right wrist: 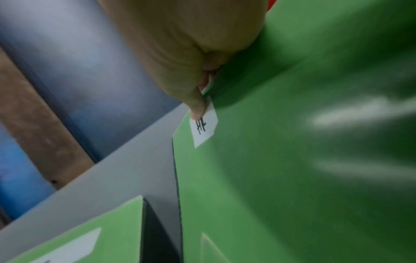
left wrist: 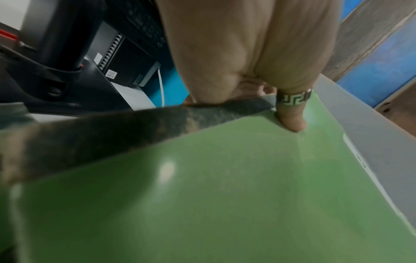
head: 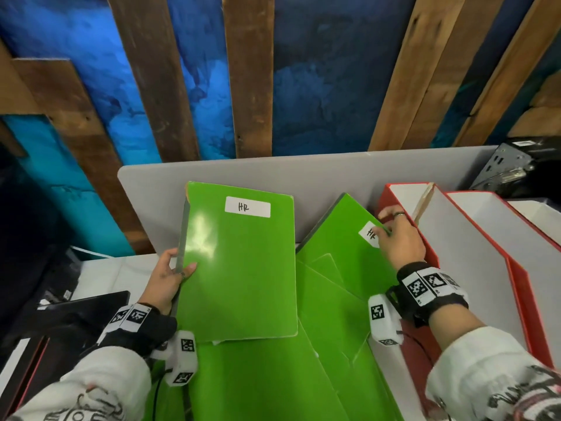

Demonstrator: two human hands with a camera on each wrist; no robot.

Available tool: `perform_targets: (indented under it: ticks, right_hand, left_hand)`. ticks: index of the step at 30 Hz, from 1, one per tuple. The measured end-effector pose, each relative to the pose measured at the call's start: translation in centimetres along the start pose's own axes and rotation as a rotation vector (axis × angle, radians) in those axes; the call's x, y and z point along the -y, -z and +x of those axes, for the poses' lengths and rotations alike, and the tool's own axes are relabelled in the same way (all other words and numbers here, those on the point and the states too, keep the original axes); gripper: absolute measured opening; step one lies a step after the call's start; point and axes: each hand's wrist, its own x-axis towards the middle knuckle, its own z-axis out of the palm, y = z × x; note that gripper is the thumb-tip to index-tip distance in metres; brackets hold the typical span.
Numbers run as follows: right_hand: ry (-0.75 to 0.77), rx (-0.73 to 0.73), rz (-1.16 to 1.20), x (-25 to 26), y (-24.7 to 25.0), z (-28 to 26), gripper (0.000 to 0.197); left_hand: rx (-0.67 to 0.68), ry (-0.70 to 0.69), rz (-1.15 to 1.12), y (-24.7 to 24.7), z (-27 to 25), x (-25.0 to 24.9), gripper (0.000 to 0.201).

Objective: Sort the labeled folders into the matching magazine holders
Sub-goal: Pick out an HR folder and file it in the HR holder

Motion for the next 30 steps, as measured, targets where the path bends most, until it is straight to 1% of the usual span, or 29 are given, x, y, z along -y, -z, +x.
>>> perform_targets:
  ticks: [4,7,9,11,14,17,19,22,24,26,28,30]
  right_hand:
    - [0.131,-0.171,-0.092,3.3,3.2,0.0,0.020]
    - [0.273,-0.247,-0.124,5.5,4.7,-0.4,0.023]
    - [0.338,-0.290,-0.129,6.6,5.9,-0.6,0.022]
    - [0.369,-0.327,-0.126,7.7,6.9,-0.7,0.023]
    - [0.371,-0.367,-0.131,8.8,8.1,-0.9,0.020]
    - [0.435,-0.405,-0.155,9.5,9.1,-0.9,0.020]
    - [0.477,-0.429,-0.162,9.8,9.8,-0.8,0.020]
    - [0.523,-0.472,-0.173,9.8,11.1,-0.5,0.027]
    - [0.529,-0.462,-0.157,9.5,11.9,-0.3,0.032]
    - [0.548,-0.411,-0.124,9.1,12.3,-0.2,0.035]
    - [0.552,-0.346,-0.093,8.9,12.3,0.0,0.036]
    - [0.555,-0.239,-0.031,8.9,11.8,0.1,0.037]
  left_hand:
    - [-0.014,-0.002,-0.004,-0.3,-0.3,-0.5,0.026]
    - [-0.002,0.001,-0.003,-0.7,-0.4,-0.5,0.026]
    - [0.001,-0.006,-0.005,-0.9,-0.5,-0.8,0.024]
    - [-0.001,-0.009,-0.004,-1.3,-0.7,-1.3,0.024]
    - [0.017,0.002,-0.015,-1.3,-0.7,-1.3,0.024]
    - [0.040,0.029,-0.027,-0.9,-0.6,-1.2,0.036]
    - [0.034,0.030,-0.033,-0.9,-0.7,-1.3,0.037]
    - [0.041,0.021,-0.009,-1.0,-0.8,-1.5,0.037]
    - [0.044,0.004,0.020,-0.9,-0.7,-1.7,0.034]
    - [0.051,-0.018,0.048,-0.9,-0.7,-1.9,0.026]
    - [0.064,-0.032,0.061,-1.2,-1.1,-2.2,0.021]
    - [0.082,-0.043,0.060,-1.6,-1.5,-2.5,0.015]
